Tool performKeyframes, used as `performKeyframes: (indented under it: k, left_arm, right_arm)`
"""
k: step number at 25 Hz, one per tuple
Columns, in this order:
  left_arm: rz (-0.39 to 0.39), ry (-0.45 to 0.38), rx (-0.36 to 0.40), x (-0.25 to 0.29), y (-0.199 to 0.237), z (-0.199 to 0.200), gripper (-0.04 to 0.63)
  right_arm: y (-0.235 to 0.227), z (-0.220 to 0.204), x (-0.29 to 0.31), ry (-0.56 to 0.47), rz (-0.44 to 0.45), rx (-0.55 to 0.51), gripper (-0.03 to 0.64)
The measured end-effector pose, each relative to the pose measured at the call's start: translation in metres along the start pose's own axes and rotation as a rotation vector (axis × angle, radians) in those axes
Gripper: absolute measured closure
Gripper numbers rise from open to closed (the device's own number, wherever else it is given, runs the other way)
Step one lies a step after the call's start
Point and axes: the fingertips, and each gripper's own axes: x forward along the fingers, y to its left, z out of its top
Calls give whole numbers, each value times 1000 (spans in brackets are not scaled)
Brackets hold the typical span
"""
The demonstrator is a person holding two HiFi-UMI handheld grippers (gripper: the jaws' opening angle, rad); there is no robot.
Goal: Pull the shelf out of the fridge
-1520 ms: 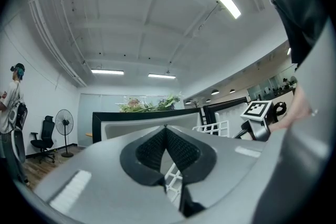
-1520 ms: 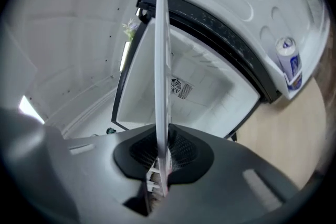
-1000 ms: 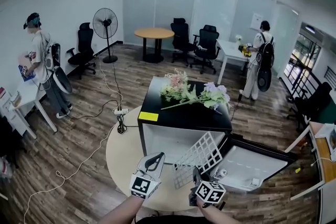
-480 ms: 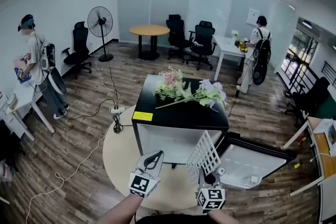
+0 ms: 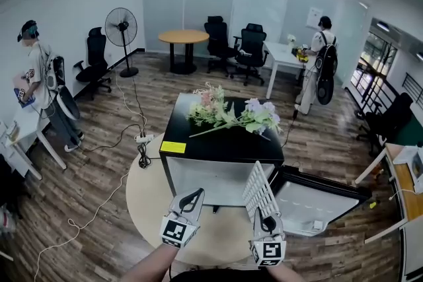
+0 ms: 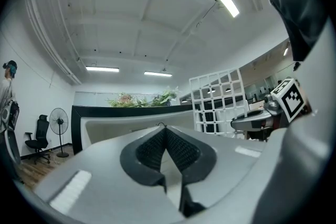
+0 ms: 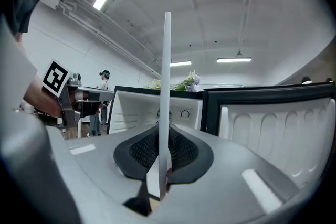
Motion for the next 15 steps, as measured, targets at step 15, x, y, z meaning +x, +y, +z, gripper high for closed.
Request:
performKeyframes:
  k: [15]
  left_arm:
    - [27, -1, 0, 2, 4, 1, 595]
  right_arm:
    - [-8, 28, 4, -91, -17, 14, 581]
